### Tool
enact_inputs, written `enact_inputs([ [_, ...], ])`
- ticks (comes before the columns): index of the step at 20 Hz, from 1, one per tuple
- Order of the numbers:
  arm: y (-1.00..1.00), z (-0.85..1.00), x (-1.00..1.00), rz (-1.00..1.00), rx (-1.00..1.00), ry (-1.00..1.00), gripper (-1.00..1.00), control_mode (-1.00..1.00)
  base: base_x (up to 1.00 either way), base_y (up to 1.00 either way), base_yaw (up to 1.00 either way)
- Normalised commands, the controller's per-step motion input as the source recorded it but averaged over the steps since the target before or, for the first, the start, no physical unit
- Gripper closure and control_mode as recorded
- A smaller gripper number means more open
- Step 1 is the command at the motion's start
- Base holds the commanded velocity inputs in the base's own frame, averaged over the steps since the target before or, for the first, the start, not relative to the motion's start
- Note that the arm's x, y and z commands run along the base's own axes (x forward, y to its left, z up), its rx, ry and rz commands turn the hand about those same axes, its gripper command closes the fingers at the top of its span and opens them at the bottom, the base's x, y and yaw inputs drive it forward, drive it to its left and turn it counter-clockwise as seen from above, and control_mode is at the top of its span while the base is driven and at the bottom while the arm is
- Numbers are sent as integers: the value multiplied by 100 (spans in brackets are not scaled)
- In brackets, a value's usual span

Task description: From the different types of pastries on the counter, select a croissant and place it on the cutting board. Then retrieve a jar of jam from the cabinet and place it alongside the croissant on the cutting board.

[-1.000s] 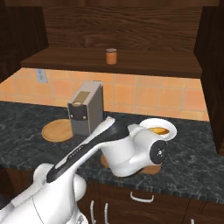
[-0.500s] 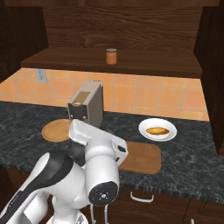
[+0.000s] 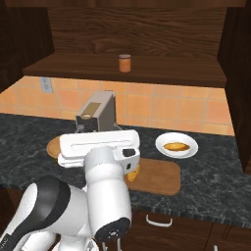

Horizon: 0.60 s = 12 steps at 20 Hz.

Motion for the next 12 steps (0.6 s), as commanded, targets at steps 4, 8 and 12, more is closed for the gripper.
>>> enact_inputs([
  [4, 8, 97, -6, -13, -43, -3, -100, -100, 0, 0, 0],
  [8, 0, 88, 49, -23, -29, 19, -100, -100, 0, 0, 0],
  [12, 17, 31, 15, -5, -22, 5, -100, -100, 0, 0, 0],
])
